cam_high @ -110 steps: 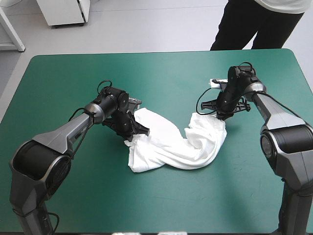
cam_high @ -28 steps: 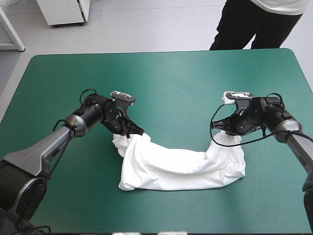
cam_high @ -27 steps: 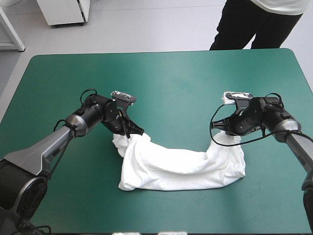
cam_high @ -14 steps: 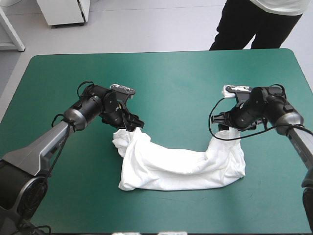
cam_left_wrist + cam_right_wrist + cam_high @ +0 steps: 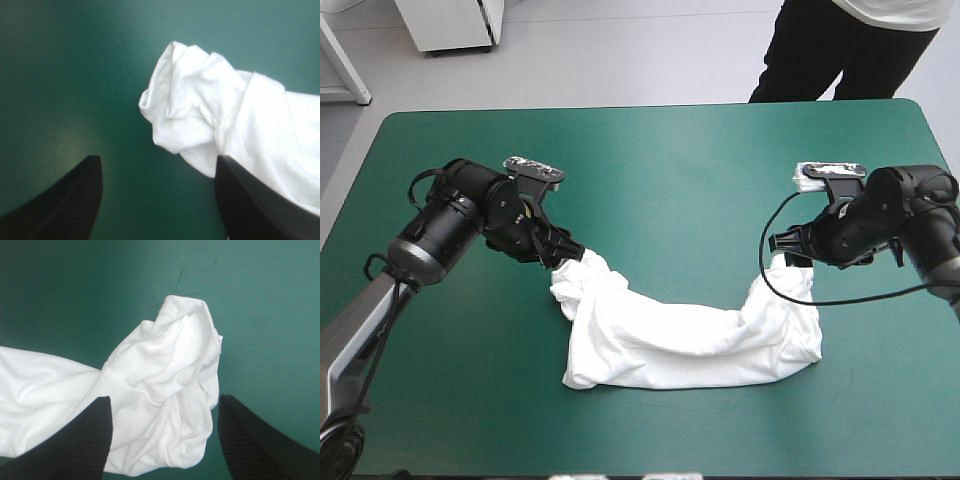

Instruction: Fold the cloth

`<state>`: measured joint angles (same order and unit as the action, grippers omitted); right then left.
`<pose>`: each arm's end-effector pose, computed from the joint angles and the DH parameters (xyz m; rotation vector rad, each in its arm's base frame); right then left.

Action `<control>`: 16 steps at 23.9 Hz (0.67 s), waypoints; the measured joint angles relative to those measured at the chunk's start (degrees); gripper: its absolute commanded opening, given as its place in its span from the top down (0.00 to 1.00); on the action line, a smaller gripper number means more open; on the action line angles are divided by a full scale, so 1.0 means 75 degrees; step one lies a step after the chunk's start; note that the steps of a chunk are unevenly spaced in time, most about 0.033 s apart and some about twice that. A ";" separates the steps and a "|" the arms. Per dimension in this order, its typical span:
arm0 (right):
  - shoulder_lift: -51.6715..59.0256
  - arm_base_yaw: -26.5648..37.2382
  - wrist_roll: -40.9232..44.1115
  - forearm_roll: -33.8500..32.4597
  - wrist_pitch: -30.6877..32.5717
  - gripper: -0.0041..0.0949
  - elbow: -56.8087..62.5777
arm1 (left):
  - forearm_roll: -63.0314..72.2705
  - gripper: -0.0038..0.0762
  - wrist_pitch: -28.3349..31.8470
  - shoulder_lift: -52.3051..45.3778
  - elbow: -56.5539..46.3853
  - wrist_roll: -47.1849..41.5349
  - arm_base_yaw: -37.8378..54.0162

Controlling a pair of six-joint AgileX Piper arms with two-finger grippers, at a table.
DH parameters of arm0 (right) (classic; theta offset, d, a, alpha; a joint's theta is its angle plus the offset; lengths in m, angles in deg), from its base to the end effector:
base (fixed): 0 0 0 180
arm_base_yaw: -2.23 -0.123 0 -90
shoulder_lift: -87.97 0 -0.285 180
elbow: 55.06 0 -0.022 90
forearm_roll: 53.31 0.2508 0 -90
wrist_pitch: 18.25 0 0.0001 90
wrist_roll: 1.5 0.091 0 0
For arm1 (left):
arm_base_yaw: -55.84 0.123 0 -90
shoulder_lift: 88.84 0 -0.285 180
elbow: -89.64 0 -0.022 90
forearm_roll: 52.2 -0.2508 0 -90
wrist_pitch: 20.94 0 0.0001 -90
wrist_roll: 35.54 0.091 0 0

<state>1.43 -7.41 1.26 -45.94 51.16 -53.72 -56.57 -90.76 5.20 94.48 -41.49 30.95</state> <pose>0.2620 0.0556 0.3555 -0.1362 2.7488 0.2371 0.2776 -0.1216 0.3480 0.4733 2.7277 -0.0342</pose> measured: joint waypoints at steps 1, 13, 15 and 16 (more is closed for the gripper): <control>0.0170 0.0000 0.0012 -0.0006 0.0072 0.40 -0.0007 | -0.0007 0.37 -0.0059 -0.0054 0.0000 -0.0081 0.0000; 0.1405 0.0000 0.0069 0.0001 0.0267 0.40 -0.0030 | 0.0371 0.37 -0.0123 0.1026 0.0007 -0.0418 0.0172; 0.1405 0.0000 0.0069 -0.0031 0.0267 0.40 -0.0030 | 0.0423 0.37 -0.0101 0.1396 0.0007 -0.0418 0.0352; 0.1405 0.0000 0.0069 -0.0100 0.0267 0.40 -0.0030 | 0.0432 0.37 -0.0076 0.1545 -0.0038 -0.0409 0.0456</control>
<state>11.97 -7.41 1.78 -46.69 53.16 -53.95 -53.33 -91.33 16.79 94.19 -44.55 34.37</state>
